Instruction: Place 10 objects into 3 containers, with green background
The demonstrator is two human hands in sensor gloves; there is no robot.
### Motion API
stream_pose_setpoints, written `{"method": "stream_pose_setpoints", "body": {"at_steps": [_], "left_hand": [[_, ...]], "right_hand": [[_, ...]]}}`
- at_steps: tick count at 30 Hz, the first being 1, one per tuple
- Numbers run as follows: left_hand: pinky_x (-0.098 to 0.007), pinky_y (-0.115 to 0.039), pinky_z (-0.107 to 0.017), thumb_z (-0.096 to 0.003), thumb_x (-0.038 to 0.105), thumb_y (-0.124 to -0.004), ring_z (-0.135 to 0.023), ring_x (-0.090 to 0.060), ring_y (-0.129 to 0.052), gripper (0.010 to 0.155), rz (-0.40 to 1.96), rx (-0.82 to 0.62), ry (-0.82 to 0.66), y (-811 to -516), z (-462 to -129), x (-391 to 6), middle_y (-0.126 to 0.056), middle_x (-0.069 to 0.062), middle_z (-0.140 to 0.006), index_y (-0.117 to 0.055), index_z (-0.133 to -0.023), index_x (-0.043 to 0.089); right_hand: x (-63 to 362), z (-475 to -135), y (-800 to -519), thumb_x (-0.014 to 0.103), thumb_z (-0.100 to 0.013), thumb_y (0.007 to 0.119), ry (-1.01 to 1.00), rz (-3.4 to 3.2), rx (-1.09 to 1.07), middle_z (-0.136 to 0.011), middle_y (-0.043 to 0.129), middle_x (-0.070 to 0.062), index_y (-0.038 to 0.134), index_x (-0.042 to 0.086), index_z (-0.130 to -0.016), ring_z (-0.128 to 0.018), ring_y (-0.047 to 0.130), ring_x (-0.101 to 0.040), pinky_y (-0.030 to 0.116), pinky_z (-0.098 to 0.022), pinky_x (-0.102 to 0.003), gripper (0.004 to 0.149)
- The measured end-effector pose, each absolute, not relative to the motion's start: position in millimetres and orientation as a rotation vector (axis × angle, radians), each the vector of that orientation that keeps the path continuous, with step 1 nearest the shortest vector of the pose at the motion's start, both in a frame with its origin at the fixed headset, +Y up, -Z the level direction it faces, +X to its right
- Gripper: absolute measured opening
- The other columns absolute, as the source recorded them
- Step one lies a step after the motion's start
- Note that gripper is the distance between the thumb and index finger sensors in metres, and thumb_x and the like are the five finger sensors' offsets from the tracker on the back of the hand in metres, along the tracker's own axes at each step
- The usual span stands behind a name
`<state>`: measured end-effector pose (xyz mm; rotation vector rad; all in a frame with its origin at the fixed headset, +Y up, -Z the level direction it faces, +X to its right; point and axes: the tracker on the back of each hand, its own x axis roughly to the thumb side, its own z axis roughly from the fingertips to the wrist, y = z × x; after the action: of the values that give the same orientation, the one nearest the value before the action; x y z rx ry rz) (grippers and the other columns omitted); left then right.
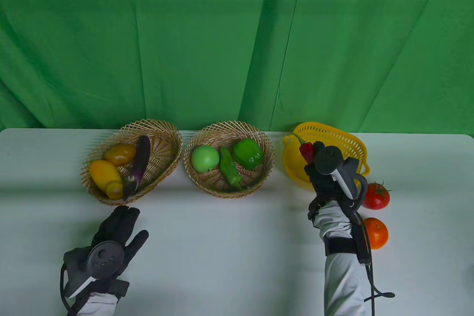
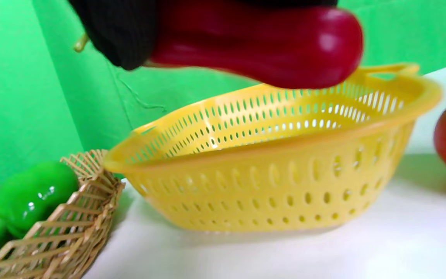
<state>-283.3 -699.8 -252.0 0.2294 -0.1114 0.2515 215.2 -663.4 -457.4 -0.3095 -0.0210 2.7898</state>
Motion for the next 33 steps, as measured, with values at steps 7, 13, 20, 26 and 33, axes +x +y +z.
{"method": "stream_pose_setpoints", "body": {"at_steps": [7,13,20,26,33], "left_hand": [[-0.057,-0.073,-0.064,-0.0557,0.06,-0.061,-0.1,-0.043,-0.079,0.069,0.238,0.207,-0.1,-703,-254,-285,-0.064,-0.019,-0.116,-0.057,-0.115,0.024],[-0.057,-0.073,-0.064,-0.0557,0.06,-0.061,-0.1,-0.043,-0.079,0.069,0.24,0.207,-0.092,-703,-254,-286,-0.064,-0.019,-0.116,-0.057,-0.115,0.024],[-0.057,-0.073,-0.064,-0.0556,0.06,-0.061,-0.1,-0.043,-0.079,0.069,0.249,0.208,-0.094,-703,-255,-287,-0.064,-0.019,-0.116,-0.057,-0.115,0.024],[-0.057,-0.073,-0.064,-0.0557,0.06,-0.061,-0.1,-0.043,-0.079,0.069,0.271,0.214,-0.11,-701,-255,-286,-0.064,-0.019,-0.116,-0.057,-0.115,0.025],[-0.057,-0.073,-0.064,-0.0557,0.06,-0.061,-0.1,-0.043,-0.079,0.069,0.284,0.219,-0.137,-700,-254,-282,-0.064,-0.019,-0.116,-0.057,-0.115,0.024]], "right_hand": [[214,-474,-683,0.039,-0.057,0.075,0.044,2.869,-0.362,-0.118,0.051,-0.011,0.032,0.03,-0.115,-0.104,0.057,-0.042,0.049,-0.082,-0.059,0.074],[212,-476,-689,0.043,-0.056,0.074,0.082,2.85,-0.355,-0.12,0.047,-0.013,0.03,0.028,-0.116,-0.105,0.055,-0.043,0.048,-0.082,-0.059,0.076],[206,-465,-685,0.053,-0.056,0.067,0.057,2.866,-0.282,-0.121,0.047,-0.016,0.034,0.026,-0.117,-0.105,0.054,-0.046,0.047,-0.08,-0.063,0.074],[200,-444,-676,0.054,-0.057,0.063,-0.031,2.919,-0.23,-0.121,0.048,-0.017,0.037,0.026,-0.117,-0.105,0.055,-0.047,0.047,-0.079,-0.064,0.071],[200,-412,-674,0.055,-0.057,0.062,-0.091,2.934,-0.212,-0.12,0.048,-0.018,0.036,0.026,-0.117,-0.104,0.055,-0.048,0.047,-0.078,-0.065,0.072]]}}
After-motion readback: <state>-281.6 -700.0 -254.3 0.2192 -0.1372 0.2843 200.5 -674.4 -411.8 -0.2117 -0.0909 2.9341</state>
